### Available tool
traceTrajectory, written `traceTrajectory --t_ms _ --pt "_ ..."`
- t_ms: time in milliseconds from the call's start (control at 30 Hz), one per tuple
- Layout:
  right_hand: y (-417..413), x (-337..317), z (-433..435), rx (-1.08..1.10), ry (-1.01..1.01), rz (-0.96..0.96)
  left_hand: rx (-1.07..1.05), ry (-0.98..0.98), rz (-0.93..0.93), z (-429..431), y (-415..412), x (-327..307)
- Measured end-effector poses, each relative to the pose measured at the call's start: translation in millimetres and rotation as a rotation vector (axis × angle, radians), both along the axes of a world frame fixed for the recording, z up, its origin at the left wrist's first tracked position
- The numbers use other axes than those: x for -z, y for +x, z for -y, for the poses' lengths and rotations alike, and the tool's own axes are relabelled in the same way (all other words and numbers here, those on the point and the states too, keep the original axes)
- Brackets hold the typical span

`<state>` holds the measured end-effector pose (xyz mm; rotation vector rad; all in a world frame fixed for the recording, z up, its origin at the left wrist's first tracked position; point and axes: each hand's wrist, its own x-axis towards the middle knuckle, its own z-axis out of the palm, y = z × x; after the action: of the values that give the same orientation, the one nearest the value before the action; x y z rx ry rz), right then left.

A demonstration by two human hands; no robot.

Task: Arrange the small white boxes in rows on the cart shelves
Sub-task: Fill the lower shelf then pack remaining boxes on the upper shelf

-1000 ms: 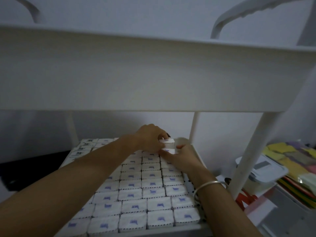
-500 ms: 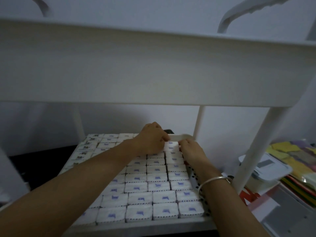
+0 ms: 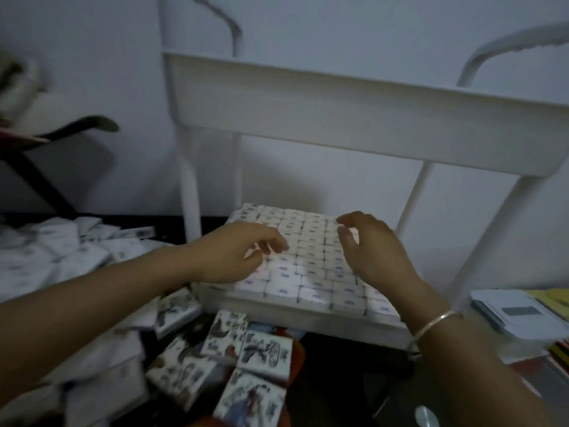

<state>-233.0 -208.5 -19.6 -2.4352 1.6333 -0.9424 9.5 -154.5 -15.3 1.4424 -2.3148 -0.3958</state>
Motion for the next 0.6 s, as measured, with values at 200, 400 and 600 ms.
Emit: traceTrajectory --t_ms 200,400,600 --pt "81 3 -105 -0.478 0.145 0.045 -0.103 -0.051 0.039 -93 60 -9" --pt "149 48 -148 -0.652 0.087 -0.043 -0.3 -0.113 0.004 -168 106 2" --pt "186 78 -128 -0.455 -0.012 0.054 -0.439 -0.311 0.283 -193 129 28"
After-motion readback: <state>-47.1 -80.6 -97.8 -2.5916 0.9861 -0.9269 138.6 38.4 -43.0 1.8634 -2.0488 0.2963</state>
